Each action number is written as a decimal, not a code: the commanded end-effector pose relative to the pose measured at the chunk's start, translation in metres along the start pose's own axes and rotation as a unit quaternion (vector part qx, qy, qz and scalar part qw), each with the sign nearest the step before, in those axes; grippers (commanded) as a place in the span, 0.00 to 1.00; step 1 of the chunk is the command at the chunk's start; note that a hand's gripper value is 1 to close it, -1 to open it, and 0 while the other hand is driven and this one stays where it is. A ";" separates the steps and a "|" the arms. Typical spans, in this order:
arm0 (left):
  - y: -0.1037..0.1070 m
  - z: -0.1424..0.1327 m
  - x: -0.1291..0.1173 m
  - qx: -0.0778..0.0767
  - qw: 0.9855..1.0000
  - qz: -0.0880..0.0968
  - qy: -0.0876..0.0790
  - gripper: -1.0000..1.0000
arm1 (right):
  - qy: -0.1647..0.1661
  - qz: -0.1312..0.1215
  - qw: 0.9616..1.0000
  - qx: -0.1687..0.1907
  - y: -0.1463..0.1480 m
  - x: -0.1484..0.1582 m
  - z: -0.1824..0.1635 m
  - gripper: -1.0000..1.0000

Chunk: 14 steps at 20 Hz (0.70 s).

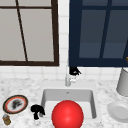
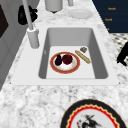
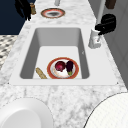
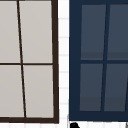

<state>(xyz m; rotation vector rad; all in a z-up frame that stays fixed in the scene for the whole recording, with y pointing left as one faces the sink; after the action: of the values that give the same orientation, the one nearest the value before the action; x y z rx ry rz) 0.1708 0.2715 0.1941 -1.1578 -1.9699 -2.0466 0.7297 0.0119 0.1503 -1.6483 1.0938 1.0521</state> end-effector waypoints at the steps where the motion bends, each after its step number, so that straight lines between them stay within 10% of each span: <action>1: 0.000 0.000 0.000 0.000 1.000 0.000 0.000 0.50 | -0.010 -0.010 1.000 -0.009 -0.009 -0.011 0.019 1.00; 2: 0.000 0.000 0.000 0.000 1.000 0.000 0.000 0.50 | -0.008 -0.015 1.000 -0.010 -0.008 -0.014 0.013 0.00; 14: 0.000 0.000 0.000 0.000 1.000 0.000 0.000 0.50 | -0.041 -0.070 0.997 -0.019 0.005 -0.049 -0.051 0.00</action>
<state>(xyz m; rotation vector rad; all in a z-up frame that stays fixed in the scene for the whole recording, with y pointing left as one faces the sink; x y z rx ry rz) 0.1708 0.2715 0.1941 -1.1578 -1.9699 -2.0466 0.7254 -0.0163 0.1999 -1.6713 0.9870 1.0636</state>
